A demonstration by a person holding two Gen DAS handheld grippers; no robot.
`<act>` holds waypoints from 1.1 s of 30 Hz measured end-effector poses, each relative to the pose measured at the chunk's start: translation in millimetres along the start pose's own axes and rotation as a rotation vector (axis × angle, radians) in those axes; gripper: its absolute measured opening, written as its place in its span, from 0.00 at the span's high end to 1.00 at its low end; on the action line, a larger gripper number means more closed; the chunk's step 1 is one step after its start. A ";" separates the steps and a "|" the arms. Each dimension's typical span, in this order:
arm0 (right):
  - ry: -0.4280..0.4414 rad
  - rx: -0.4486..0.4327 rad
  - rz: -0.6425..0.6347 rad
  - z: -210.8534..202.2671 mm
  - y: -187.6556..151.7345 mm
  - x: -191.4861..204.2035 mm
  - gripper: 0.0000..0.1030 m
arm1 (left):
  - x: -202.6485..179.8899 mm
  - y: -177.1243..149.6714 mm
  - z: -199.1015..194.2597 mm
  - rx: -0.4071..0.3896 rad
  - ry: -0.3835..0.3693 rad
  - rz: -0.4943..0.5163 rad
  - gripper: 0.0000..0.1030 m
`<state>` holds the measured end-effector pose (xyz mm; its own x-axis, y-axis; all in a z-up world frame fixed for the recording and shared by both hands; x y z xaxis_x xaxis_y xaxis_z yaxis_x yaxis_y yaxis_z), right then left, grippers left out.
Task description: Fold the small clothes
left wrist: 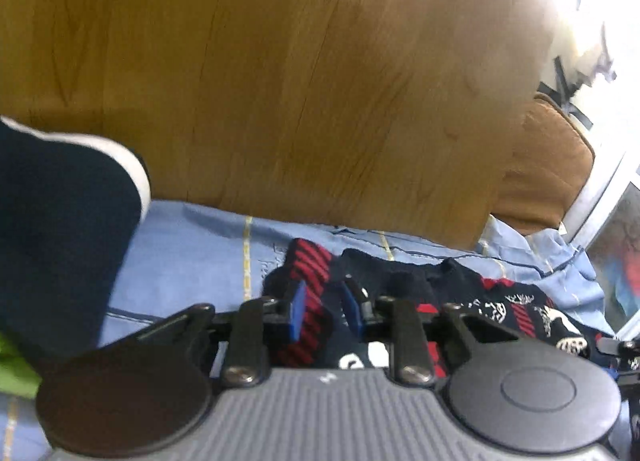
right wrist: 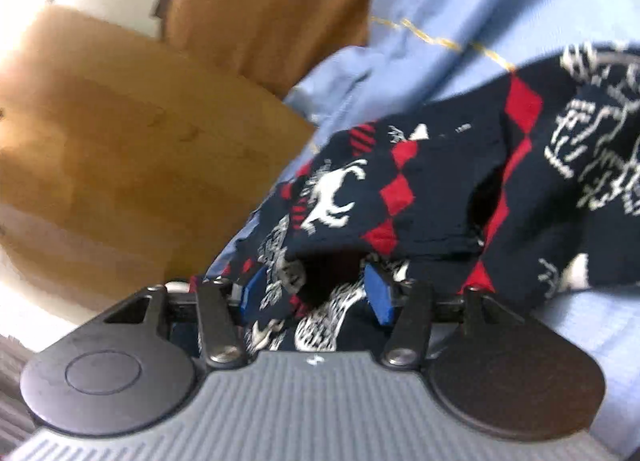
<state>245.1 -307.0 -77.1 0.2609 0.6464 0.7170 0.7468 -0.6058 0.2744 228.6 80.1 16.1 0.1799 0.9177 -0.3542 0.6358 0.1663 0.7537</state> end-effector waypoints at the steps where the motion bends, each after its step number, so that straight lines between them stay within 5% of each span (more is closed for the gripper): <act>1: 0.000 -0.017 0.017 3.9 2.1 0.0 0.44 | 1.1 0.2 2.5 0.005 -0.004 -0.012 0.80; 4: -0.006 -0.108 -0.019 11.9 10.1 11.0 0.47 | 2.4 -0.6 3.2 0.002 -0.015 -0.024 0.80; 6: -0.058 -0.170 -0.072 14.2 17.3 15.6 0.89 | 3.2 1.0 0.6 -0.005 -0.018 -0.024 0.80; 11: -0.185 -0.503 -0.279 -17.8 30.0 35.8 0.91 | 1.7 7.3 -2.7 -0.025 -0.038 -0.024 0.81; 13: -0.197 -0.568 -0.339 -26.7 35.3 41.6 0.91 | -2.4 7.8 5.0 -0.011 -0.055 -0.025 0.82; 20: -0.151 -0.485 -0.463 -9.4 37.2 67.4 0.91 | -32.6 -0.1 28.7 0.026 -0.102 0.045 0.91; 23: -0.037 -0.468 -0.527 -15.7 32.3 84.0 0.91 | -33.6 -5.1 60.7 0.129 -0.004 0.081 0.97; 25: 0.125 -0.423 -0.588 -25.5 17.6 109.0 0.91 | -29.9 -6.4 81.0 0.184 0.005 0.083 0.94; 29: 0.497 -0.209 -0.879 -55.7 -47.1 167.5 0.91 | -31.6 3.0 74.7 0.193 0.008 0.047 0.95; 33: 0.626 0.126 -1.277 -72.2 -148.2 184.5 0.91 | -11.0 6.9 26.8 0.141 -0.089 -0.022 0.93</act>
<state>138.4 -131.5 60.8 -0.9044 0.3798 0.1945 0.3169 0.2926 0.9022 251.1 61.5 10.4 0.2267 0.8779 -0.4219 0.7380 0.1278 0.6626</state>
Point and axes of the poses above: each gripper's, at about its wrist camera, not at the fingertips, and z roughly the way its jaws point, x to its left, y to its top, the point moved 2 cm from there along z, roughly the way its jaws point, and after that the axes turned 5 degrees about -y, right-handed, at the moved point
